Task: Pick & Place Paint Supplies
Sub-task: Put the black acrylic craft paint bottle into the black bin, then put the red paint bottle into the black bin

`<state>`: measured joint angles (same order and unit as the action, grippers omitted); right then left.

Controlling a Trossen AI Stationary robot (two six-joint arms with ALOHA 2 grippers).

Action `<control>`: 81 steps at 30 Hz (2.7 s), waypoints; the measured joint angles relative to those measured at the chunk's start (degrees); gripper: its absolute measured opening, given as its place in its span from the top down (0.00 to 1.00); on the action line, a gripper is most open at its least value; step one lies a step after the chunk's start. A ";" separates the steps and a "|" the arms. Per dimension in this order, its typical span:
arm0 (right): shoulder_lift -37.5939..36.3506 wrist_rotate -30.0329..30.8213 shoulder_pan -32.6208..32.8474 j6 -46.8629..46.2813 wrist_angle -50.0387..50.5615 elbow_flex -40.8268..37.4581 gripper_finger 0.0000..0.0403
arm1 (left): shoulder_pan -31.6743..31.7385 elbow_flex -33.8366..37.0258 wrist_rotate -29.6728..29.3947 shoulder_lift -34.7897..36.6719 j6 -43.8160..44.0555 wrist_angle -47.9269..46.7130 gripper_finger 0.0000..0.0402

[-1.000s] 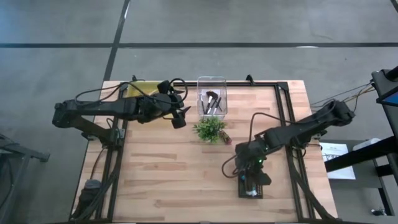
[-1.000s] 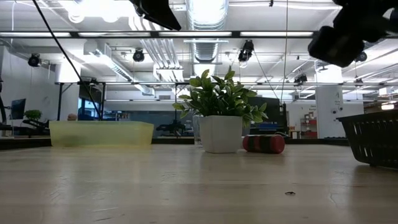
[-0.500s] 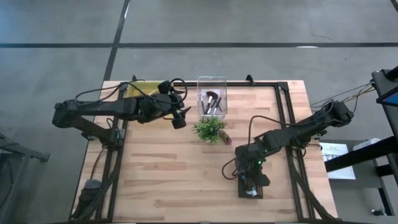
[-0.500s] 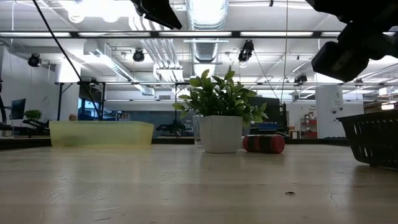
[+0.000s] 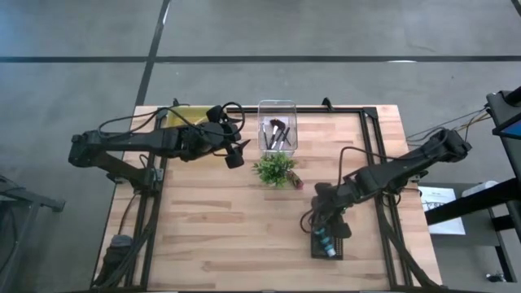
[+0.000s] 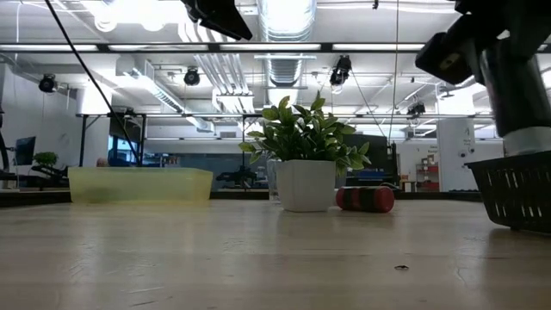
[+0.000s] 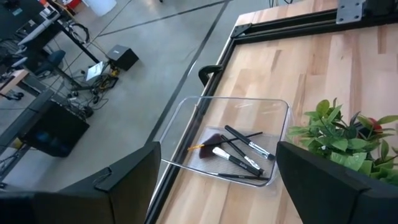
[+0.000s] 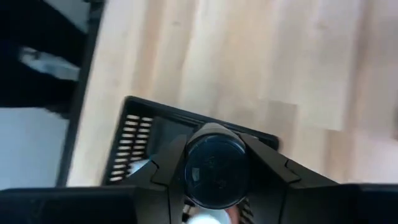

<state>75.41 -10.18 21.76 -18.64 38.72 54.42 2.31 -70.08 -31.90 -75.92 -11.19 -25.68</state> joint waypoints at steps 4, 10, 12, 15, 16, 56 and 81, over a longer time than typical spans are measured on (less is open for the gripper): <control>-1.95 3.66 -0.02 -0.46 3.84 -0.23 0.70 | 0.00 0.00 0.00 0.00 0.77 0.18 0.19; -1.68 4.41 0.00 -0.39 4.66 -1.37 0.70 | 0.00 0.00 0.00 0.00 1.23 0.36 0.19; -1.06 4.40 0.00 -0.24 4.22 -1.65 0.70 | 0.00 -0.02 0.00 0.00 1.24 0.36 0.19; -0.34 4.36 0.00 -0.09 3.15 -1.91 0.70 | 0.00 0.00 0.00 0.00 1.25 0.44 0.19; -0.25 4.27 0.13 0.03 2.61 -2.11 0.70 | 0.00 0.00 0.00 0.00 1.25 0.43 0.19; 0.34 3.66 4.66 -0.48 -4.85 -7.29 0.62 | 0.02 -0.02 0.00 -0.02 1.24 0.55 0.19; -6.25 8.34 4.50 -7.26 -5.68 -4.99 0.24 | 0.02 -0.02 -0.22 -0.02 1.25 0.49 0.19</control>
<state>69.16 -1.84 26.26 -25.89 33.04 49.44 2.33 -70.11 -32.12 -75.94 -9.94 -25.19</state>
